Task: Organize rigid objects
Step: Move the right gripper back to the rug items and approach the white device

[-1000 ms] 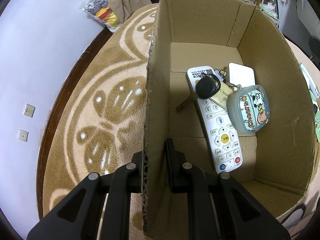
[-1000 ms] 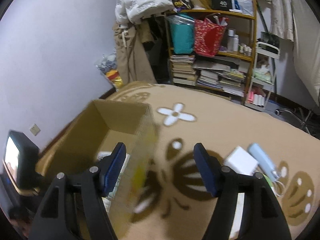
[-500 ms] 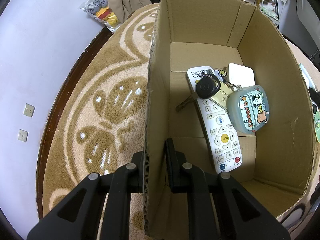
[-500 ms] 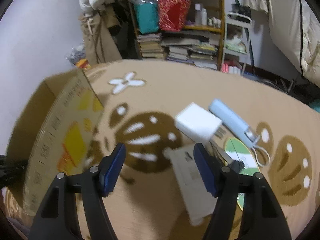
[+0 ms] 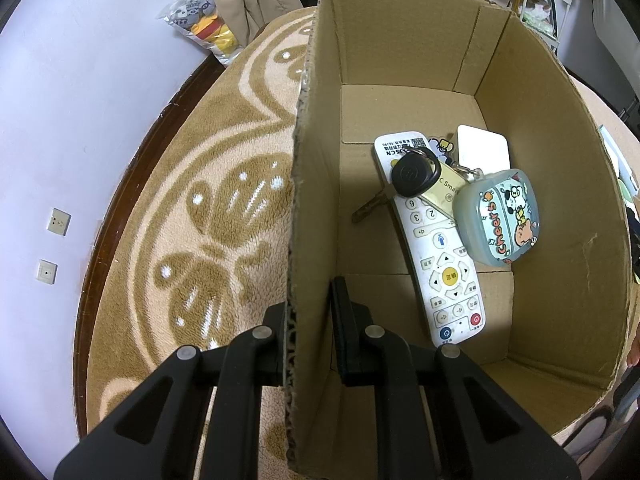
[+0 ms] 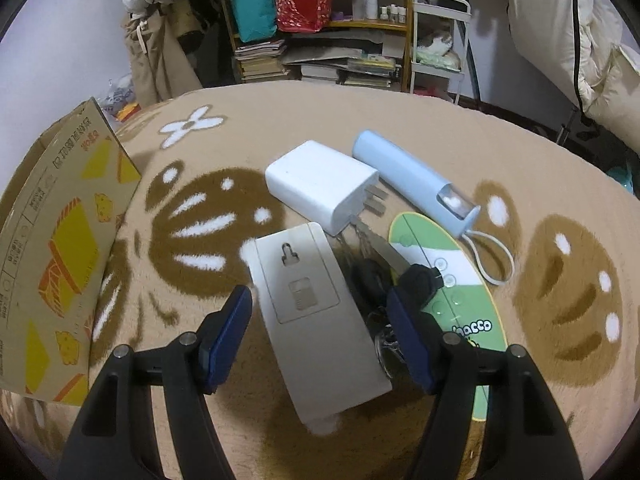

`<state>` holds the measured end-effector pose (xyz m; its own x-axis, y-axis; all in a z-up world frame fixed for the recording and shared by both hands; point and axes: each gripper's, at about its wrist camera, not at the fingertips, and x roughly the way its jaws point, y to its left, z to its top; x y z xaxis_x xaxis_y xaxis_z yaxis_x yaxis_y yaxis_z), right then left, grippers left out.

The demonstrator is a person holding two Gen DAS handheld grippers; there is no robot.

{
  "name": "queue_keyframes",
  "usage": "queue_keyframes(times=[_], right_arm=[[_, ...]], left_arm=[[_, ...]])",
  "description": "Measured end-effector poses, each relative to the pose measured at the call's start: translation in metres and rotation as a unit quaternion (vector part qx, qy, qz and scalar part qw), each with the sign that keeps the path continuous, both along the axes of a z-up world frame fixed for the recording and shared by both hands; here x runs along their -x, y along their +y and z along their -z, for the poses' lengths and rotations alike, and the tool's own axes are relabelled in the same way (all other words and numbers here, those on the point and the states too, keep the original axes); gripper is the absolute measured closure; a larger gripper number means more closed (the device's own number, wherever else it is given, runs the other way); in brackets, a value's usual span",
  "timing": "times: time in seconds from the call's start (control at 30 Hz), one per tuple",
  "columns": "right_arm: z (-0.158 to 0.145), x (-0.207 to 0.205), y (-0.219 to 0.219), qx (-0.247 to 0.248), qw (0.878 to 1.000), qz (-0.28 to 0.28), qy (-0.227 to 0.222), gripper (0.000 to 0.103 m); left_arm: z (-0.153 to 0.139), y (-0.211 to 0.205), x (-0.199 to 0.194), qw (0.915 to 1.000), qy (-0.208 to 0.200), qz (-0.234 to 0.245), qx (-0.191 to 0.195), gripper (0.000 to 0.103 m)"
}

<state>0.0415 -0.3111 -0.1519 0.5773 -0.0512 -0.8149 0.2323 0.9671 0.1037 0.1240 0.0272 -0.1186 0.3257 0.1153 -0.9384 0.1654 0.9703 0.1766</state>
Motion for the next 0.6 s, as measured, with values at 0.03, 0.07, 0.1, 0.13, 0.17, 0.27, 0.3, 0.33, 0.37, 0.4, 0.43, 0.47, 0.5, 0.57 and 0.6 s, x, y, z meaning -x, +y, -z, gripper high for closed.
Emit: queue_keyframes(times=[0.03, 0.07, 0.1, 0.13, 0.17, 0.27, 0.3, 0.33, 0.37, 0.4, 0.43, 0.47, 0.5, 0.57, 0.6], right_arm=[[-0.0003, -0.0006, 0.0004, 0.0, 1.0, 0.0, -0.001, 0.029], [-0.0001, -0.0012, 0.0006, 0.001, 1.0, -0.001, -0.002, 0.029], [0.0002, -0.0016, 0.0004, 0.002, 1.0, -0.001, -0.003, 0.029], [0.0009, -0.0027, 0.0006, 0.002, 1.0, 0.0, -0.004, 0.029], [0.0019, -0.0026, 0.0001, -0.001, 1.0, 0.001, -0.005, 0.029], [0.0041, -0.0038, -0.001, -0.023, 1.0, 0.001, -0.008, 0.033], [0.0041, -0.0036, -0.001, -0.028, 1.0, 0.003, -0.009, 0.036], [0.0044, -0.0038, -0.0001, -0.032, 0.999, 0.001, -0.009, 0.037], [0.0042, -0.0038, 0.0014, -0.03, 1.0, 0.0, -0.009, 0.037], [0.0041, -0.0035, 0.0028, -0.027, 1.0, -0.001, -0.009, 0.037], [0.0041, -0.0037, 0.0041, -0.025, 1.0, -0.001, -0.009, 0.037], [0.0041, -0.0034, 0.005, -0.024, 1.0, -0.001, -0.009, 0.037], [0.0041, -0.0032, 0.0058, -0.022, 1.0, -0.001, -0.009, 0.039], [0.0029, -0.0028, 0.0078, -0.024, 1.0, -0.004, -0.01, 0.043], [0.0017, -0.002, 0.0085, -0.024, 1.0, -0.004, -0.011, 0.046]], left_arm=[[-0.0004, 0.0002, 0.0001, 1.0, 0.0, 0.0, 0.0, 0.09], [-0.0003, 0.0001, 0.0001, 1.0, 0.0, 0.0, 0.0, 0.09], [-0.0001, 0.0001, 0.0001, 1.0, 0.0, 0.0, 0.0, 0.09], [0.0001, 0.0001, 0.0001, 1.0, 0.0, 0.001, 0.0, 0.09], [-0.0003, 0.0, 0.0001, 1.0, 0.0, 0.0, 0.0, 0.09], [-0.0002, 0.0, 0.0002, 1.0, 0.0, 0.0, 0.0, 0.09], [-0.0002, 0.0, 0.0001, 1.0, 0.0, 0.0, 0.0, 0.09], [-0.0002, 0.0, 0.0, 1.0, 0.0, 0.0, 0.0, 0.09], [-0.0001, -0.0001, 0.0001, 1.0, 0.0, 0.0, 0.0, 0.09], [0.0, -0.0002, 0.0002, 1.0, 0.0, 0.0, 0.0, 0.09], [-0.0001, -0.0001, 0.0002, 1.0, 0.0, 0.0, -0.001, 0.09], [0.0001, -0.0003, 0.0003, 1.0, -0.001, 0.001, -0.002, 0.09], [-0.0003, -0.0002, 0.0001, 1.0, -0.001, 0.001, -0.002, 0.09], [-0.0005, -0.0003, -0.0001, 1.0, -0.001, 0.001, -0.004, 0.09], [-0.0008, -0.0006, 0.0001, 1.0, -0.002, 0.002, -0.005, 0.09]])
